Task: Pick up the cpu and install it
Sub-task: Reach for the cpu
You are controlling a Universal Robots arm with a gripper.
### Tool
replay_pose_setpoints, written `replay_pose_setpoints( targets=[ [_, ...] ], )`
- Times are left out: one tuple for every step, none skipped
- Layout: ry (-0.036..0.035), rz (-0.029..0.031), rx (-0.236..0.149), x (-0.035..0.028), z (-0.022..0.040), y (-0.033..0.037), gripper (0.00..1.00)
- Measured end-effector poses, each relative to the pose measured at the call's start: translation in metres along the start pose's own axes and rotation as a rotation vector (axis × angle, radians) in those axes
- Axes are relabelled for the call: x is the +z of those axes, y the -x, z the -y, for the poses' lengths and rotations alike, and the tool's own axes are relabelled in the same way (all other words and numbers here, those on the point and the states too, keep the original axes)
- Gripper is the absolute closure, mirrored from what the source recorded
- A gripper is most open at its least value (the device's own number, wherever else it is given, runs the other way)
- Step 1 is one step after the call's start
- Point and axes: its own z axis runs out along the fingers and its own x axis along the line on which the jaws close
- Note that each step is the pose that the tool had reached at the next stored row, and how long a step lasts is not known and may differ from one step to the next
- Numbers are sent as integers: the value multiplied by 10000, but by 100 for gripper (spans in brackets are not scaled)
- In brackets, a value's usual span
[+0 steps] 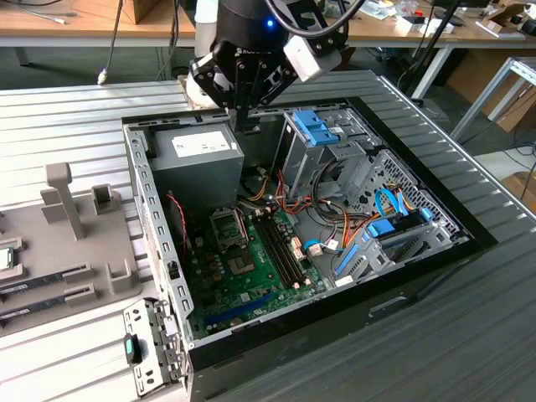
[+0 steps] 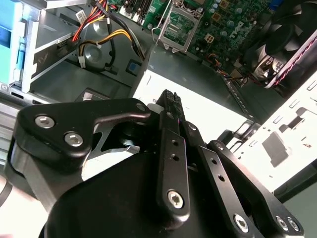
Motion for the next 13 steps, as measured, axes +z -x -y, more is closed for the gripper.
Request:
replay_pose_setpoints(
  targets=[
    [0,0,-1,0,0,-2,89],
    [0,0,0,0,0,-4,89],
    [0,0,-1,0,1,-8,89],
    [-1,0,-1,-1,1,-9,89],
    [0,0,-1,0,1,-11,89],
    [0,0,-1,0,1,-12,89],
    [0,0,-1,0,1,-15,89],
    [0,0,0,0,1,-17,89],
    [-1,0,-1,-1,2,-20,89],
    [0,0,-1,0,2,-24,89],
    [0,0,-1,-1,2,-29,89],
    [0,0,-1,-1,2,-32,89],
    [-1,0,-1,-1,3,-37,89]
  ],
)
